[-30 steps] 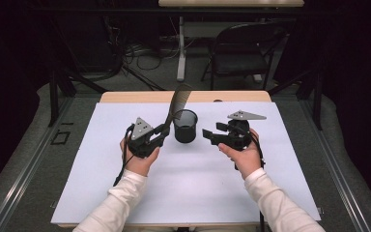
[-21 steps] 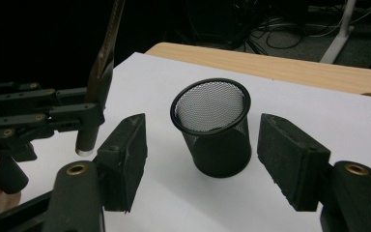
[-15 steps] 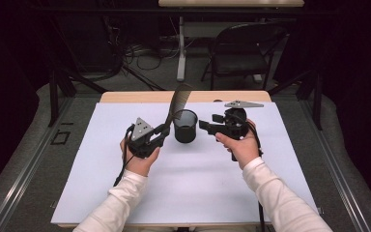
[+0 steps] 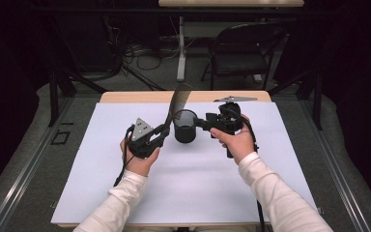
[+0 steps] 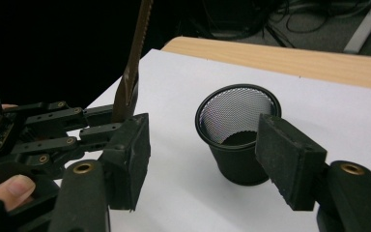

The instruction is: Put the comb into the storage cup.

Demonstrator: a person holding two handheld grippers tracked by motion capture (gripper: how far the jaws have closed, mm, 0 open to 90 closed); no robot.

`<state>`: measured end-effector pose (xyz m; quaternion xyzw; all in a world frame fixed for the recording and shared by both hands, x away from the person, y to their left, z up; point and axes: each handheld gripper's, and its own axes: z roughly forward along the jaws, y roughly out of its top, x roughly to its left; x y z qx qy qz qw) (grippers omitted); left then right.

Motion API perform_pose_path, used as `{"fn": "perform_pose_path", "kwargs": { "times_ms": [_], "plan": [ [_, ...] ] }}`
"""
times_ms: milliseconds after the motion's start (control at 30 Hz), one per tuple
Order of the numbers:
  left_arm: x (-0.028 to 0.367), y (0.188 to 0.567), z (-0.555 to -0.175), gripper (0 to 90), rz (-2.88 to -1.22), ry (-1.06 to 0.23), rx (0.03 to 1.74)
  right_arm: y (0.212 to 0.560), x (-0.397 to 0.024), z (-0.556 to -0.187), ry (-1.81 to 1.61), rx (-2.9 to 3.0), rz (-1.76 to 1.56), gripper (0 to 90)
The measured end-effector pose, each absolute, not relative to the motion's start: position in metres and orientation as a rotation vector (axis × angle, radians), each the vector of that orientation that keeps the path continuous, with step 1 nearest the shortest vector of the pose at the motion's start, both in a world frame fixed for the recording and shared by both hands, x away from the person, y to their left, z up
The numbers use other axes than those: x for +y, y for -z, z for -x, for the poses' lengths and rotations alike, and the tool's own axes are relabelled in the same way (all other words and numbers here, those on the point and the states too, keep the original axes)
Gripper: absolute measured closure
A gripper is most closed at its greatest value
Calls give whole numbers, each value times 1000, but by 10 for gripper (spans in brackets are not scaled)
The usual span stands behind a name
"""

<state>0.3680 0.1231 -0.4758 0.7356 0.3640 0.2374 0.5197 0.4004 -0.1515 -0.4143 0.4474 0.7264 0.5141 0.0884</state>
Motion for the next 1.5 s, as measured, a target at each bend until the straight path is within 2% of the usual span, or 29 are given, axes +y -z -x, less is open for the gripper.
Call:
{"fn": "perform_pose_path", "kwargs": {
  "times_ms": [467,1067,1500],
  "plan": [
    [124,478,-368,725,-1767,-571,877,414,-144,-413,-1589,2165,-1452,433],
    [124,483,-369,725,-1772,-575,886,410,-136,-419,-1629,2121,-1516,436],
    [118,487,-367,725,-1789,-567,873,405,-136,-423,-1675,2104,-1530,494]
  ]
}}
